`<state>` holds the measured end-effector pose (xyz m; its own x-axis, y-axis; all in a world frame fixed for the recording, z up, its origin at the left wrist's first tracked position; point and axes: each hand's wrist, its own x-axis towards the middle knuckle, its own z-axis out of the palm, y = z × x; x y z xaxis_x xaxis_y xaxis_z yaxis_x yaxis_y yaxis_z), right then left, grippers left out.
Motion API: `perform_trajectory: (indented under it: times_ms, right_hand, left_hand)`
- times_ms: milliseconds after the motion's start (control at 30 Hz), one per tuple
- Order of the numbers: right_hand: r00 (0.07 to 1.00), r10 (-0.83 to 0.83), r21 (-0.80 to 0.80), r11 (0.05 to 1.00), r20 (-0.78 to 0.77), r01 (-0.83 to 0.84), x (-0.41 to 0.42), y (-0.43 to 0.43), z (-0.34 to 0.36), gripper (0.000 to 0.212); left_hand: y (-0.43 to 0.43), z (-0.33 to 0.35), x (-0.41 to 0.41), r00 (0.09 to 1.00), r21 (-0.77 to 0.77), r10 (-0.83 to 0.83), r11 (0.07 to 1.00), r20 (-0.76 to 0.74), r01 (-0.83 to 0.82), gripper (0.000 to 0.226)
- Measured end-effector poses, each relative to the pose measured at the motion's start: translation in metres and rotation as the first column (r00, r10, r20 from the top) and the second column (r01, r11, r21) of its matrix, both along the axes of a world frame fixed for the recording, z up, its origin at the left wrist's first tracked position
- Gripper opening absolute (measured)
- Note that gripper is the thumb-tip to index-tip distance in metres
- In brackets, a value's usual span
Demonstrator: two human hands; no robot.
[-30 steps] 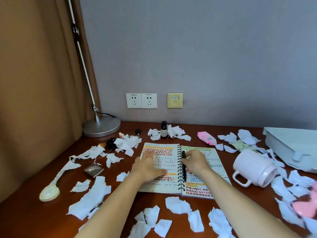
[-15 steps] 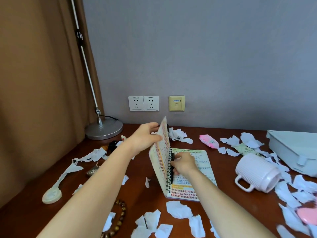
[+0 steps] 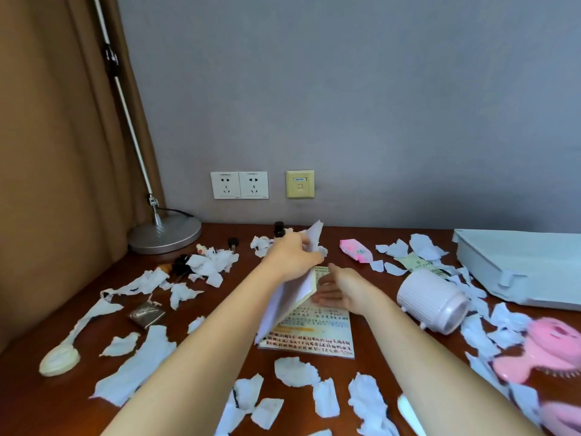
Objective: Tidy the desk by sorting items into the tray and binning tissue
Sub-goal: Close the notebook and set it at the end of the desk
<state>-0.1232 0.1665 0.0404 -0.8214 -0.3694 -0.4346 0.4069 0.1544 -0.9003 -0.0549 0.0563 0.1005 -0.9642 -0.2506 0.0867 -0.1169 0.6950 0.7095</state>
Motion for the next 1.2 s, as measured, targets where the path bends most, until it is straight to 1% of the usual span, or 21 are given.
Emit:
perform_trajectory:
  times_ms: [67,133,200,233,333,400,467,500,567,600,667,700,767,833,867,900,967,1033,1067,1133,1200]
  right_hand:
    - [1.0,-0.021,-0.015,1.0,-0.015,0.021,-0.001,0.016,0.0,0.048]
    - [0.999,-0.015,-0.016,1.0,-0.032,0.015,0.0,0.025,-0.003,0.05]
    - [0.999,-0.014,-0.022,1.0,-0.045,0.013,0.0,0.029,-0.006,0.053]
    - [0.999,-0.015,-0.02,1.0,-0.048,0.014,0.001,0.03,-0.006,0.053]
    - [0.997,0.001,0.012,1.0,-0.078,0.0,0.003,0.034,-0.006,0.048]
    - [0.99,0.03,0.086,0.996,-0.138,-0.018,0.004,0.035,-0.005,0.042]
    - [0.958,0.093,0.231,0.973,-0.27,-0.029,0.003,0.033,-0.009,0.036]
    - [0.923,0.151,0.331,0.943,-0.354,-0.028,0.002,0.031,-0.011,0.038]
    - [0.821,0.307,0.533,0.846,-0.481,-0.004,0.003,0.027,-0.015,0.052]
    - [0.767,0.398,0.627,0.779,-0.504,0.007,0.003,0.025,-0.017,0.061]
    - [0.69,0.572,0.775,0.632,-0.443,-0.027,0.008,0.019,-0.02,0.072]
    - [0.671,0.631,0.818,0.571,-0.388,-0.065,0.011,0.016,-0.023,0.073]
    - [0.658,0.69,0.857,0.498,-0.301,-0.131,0.014,0.013,-0.027,0.07]
    - [0.646,0.712,0.872,0.467,-0.275,-0.144,0.013,0.013,-0.033,0.069]
    - [0.644,0.716,0.878,0.456,-0.268,-0.142,0.012,0.013,-0.034,0.069]
    - [0.643,0.718,0.882,0.451,-0.268,-0.137,0.012,0.013,-0.036,0.069]
    - [0.642,0.717,0.885,0.448,-0.271,-0.127,0.012,0.013,-0.038,0.069]
    - [0.641,0.714,0.883,0.454,-0.28,-0.12,0.013,0.013,-0.038,0.069]
    - [0.642,0.712,0.878,0.462,-0.285,-0.123,0.013,0.014,-0.039,0.069]
    - [0.649,0.697,0.854,0.502,-0.306,-0.136,0.013,0.015,-0.038,0.067]
    - [0.659,0.675,0.823,0.548,-0.331,-0.149,0.013,0.018,-0.037,0.065]
  left_hand:
    - [0.015,-0.009,-0.005,0.998,-0.091,-0.003,0.996,0.06,0.009,0.02]
    - [0.029,-0.02,-0.007,0.991,-0.238,0.005,0.971,0.132,0.027,0.02]
    - [0.038,-0.033,-0.008,0.979,-0.336,0.043,0.941,0.2,0.028,0.037]
    - [0.038,-0.039,-0.008,0.971,-0.363,0.057,0.931,0.231,0.032,0.039]
    - [0.027,-0.053,-0.009,0.964,-0.381,0.053,0.923,0.262,0.053,0.029]
    - [0.016,-0.058,-0.007,0.961,-0.39,0.023,0.916,0.275,0.089,0.029]
    - [0.005,-0.062,0.0,0.943,-0.436,0.047,0.893,0.329,0.107,0.049]
    - [-0.001,-0.065,0.003,0.932,-0.439,0.073,0.893,0.355,0.097,0.061]
    - [-0.01,-0.073,0.008,0.915,-0.377,0.127,0.926,0.382,0.029,0.083]
    - [-0.015,-0.078,0.009,0.914,-0.318,0.145,0.948,0.38,-0.018,0.093]
    - [-0.019,-0.084,0.008,0.916,-0.215,0.162,0.973,0.368,-0.086,0.108]
    - [-0.021,-0.085,0.007,0.918,-0.188,0.166,0.977,0.36,-0.103,0.112]
    - [-0.019,-0.079,0.007,0.927,-0.201,0.181,0.972,0.329,-0.118,0.114]
    - [-0.02,-0.071,0.007,0.933,-0.158,0.19,0.976,0.305,-0.147,0.106]
    - [-0.025,-0.07,0.003,0.933,-0.068,0.203,0.979,0.299,-0.191,0.1]
    - [-0.031,-0.066,0.001,0.927,0.059,0.222,0.966,0.303,-0.251,0.093]
    - [-0.044,-0.058,-0.002,0.913,0.336,0.248,0.872,0.324,-0.356,0.085]
    - [-0.053,-0.053,-0.004,0.912,0.501,0.239,0.774,0.334,-0.386,0.087]
    - [-0.054,-0.05,-0.004,0.916,0.551,0.23,0.741,0.329,-0.384,0.085]
    - [-0.056,-0.043,-0.007,0.92,0.584,0.214,0.72,0.327,-0.375,0.079]
    - [-0.053,-0.036,-0.008,0.93,0.529,0.16,0.785,0.33,-0.322,0.063]
